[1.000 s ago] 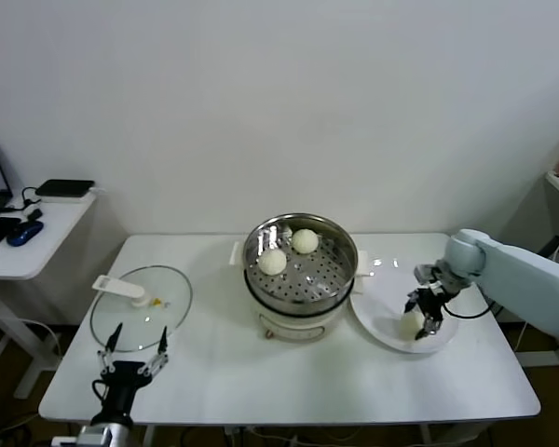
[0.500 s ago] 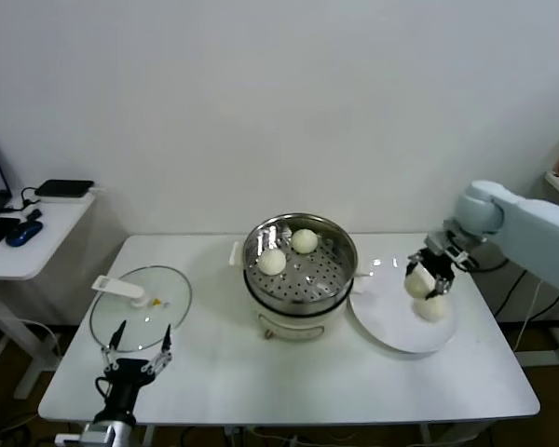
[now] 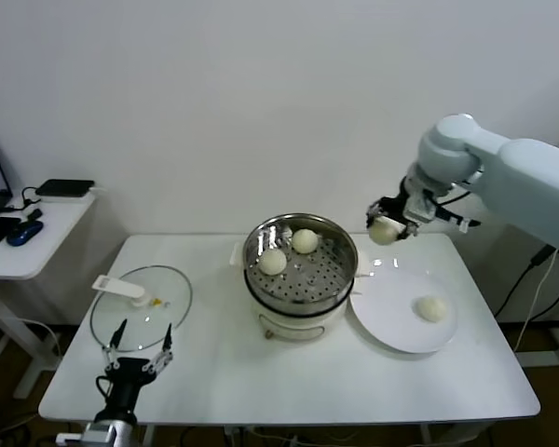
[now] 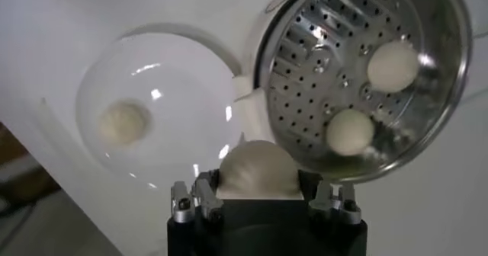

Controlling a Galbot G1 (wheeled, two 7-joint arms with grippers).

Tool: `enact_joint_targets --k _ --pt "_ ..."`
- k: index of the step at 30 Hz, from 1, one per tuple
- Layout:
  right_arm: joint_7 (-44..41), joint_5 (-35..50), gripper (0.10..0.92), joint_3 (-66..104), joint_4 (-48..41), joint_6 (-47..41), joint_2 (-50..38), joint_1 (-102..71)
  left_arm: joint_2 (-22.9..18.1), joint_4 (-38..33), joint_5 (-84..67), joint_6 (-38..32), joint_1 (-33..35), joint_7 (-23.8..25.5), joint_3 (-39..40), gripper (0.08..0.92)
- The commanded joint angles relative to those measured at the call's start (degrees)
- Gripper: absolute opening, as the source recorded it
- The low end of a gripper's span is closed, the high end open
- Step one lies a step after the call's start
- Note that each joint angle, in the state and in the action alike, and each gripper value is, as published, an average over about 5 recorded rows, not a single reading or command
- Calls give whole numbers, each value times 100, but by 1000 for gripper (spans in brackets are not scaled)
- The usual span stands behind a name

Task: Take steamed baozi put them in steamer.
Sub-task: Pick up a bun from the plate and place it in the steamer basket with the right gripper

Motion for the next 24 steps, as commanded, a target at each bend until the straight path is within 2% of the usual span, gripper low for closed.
enact_joint_targets --k 1,16,24 --pt "-24 -925 687 247 434 515 836 -276 -3 -58 45 59 -2 -2 -5 823" --pt "-40 -1233 666 331 -246 318 1977 -1243 13 27 50 68 49 -4 -49 823" --pt "-48 -1248 662 242 -257 210 2158 -1436 33 95 41 60 57 -3 -51 823"
